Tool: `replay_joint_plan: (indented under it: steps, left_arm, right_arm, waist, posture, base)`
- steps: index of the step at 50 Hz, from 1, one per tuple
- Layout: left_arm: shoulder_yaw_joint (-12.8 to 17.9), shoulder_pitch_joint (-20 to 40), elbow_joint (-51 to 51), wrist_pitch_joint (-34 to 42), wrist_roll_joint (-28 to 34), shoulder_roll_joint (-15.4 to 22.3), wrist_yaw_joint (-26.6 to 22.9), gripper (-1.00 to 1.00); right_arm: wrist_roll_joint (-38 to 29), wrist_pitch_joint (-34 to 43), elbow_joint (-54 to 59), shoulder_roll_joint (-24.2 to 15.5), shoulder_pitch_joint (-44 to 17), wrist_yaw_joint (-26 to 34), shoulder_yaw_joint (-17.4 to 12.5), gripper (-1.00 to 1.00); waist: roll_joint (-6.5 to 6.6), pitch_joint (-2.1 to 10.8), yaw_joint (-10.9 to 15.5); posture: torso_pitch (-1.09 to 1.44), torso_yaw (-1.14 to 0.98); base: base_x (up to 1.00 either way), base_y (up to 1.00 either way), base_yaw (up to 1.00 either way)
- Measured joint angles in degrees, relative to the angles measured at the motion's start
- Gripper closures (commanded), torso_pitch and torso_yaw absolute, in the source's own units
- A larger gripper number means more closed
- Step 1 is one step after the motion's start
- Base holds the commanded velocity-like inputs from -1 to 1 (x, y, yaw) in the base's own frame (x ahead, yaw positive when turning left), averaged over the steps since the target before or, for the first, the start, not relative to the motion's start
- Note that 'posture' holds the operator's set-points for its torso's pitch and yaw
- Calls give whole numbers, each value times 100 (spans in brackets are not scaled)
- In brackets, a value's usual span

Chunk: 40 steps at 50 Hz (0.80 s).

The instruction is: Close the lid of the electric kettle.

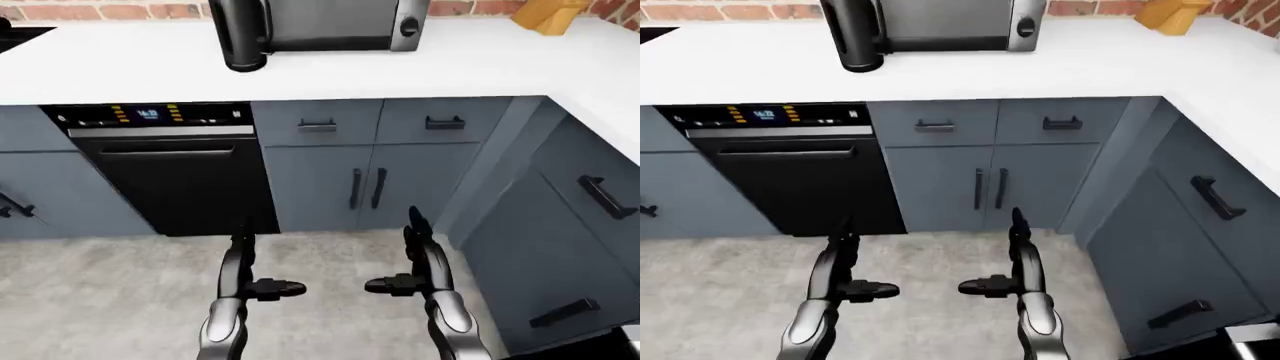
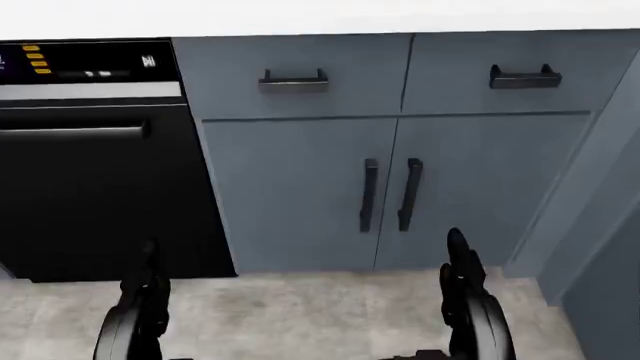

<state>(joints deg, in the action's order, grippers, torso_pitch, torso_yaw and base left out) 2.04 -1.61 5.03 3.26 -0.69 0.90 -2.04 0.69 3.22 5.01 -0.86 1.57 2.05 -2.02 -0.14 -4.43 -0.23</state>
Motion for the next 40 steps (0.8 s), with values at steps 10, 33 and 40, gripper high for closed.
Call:
replay_joint_plan:
  steps: [10, 33, 40]
  left_arm:
    - [12, 69, -39, -221, -31, 10, -29, -100]
    - [93, 91, -295, -96, -83, 48, -47, -100]
    - [358, 48, -1231, 457, -259, 139, -39, -100]
  right_arm:
    - [-36, -161, -159, -25, -39, 4, -14, -96]
    - [51, -35, -412, -91, -47, 63, -176, -96]
    - [243, 474, -1376, -189, 42, 145, -473, -95]
  waist:
    - [-35, 302, 45]
    - [-27, 386, 43]
    - [-26, 363, 44]
  posture:
    - [0, 0]
    - [0, 0]
    - [0, 0]
  base:
    - [0, 0, 0]
    - [0, 0, 0]
    - [0, 0, 0]
